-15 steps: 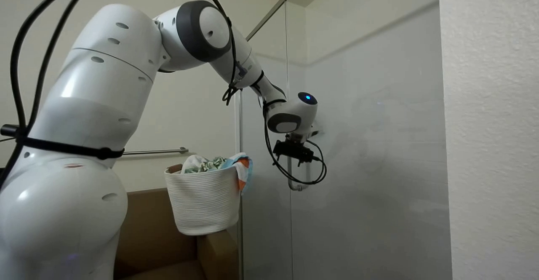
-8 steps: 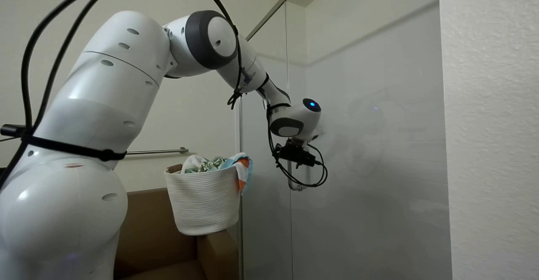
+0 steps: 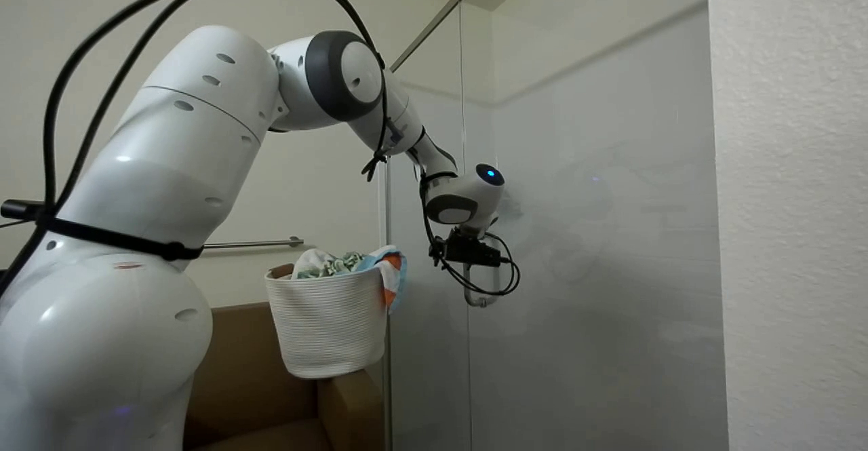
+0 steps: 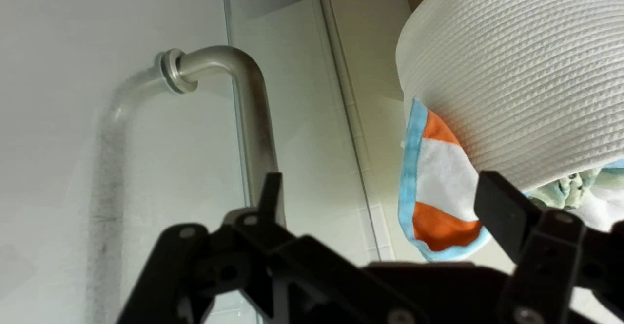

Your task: Open the shower door

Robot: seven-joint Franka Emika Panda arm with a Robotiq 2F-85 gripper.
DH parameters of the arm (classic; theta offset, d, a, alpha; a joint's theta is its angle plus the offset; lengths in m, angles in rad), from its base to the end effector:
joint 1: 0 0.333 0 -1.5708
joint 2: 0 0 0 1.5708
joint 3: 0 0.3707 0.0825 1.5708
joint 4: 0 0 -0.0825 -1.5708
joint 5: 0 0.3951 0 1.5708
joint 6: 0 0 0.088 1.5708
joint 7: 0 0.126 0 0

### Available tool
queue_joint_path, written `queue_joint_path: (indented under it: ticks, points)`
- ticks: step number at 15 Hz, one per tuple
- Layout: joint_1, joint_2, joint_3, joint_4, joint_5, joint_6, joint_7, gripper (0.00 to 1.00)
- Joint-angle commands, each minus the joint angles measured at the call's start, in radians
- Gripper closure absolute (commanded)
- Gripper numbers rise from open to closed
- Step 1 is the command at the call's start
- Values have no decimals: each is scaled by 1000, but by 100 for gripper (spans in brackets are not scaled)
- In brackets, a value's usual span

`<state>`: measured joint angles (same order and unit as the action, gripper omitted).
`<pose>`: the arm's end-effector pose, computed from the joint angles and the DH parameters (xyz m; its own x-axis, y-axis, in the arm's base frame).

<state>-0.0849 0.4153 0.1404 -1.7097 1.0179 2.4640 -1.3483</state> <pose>0.7307 0.0360 0.4188 0.5846 0.3510 0.7315 0.6639 -0.7251 -0.1827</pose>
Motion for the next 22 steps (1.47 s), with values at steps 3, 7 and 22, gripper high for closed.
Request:
queue_joint_path:
  ticks: [3,7,22]
  points:
    - [5,43,15,43,47,47,-113,0]
    - [2,75,21,75,52,35,-139,0]
    - [40,146,10,161,-2,121,-84,0]
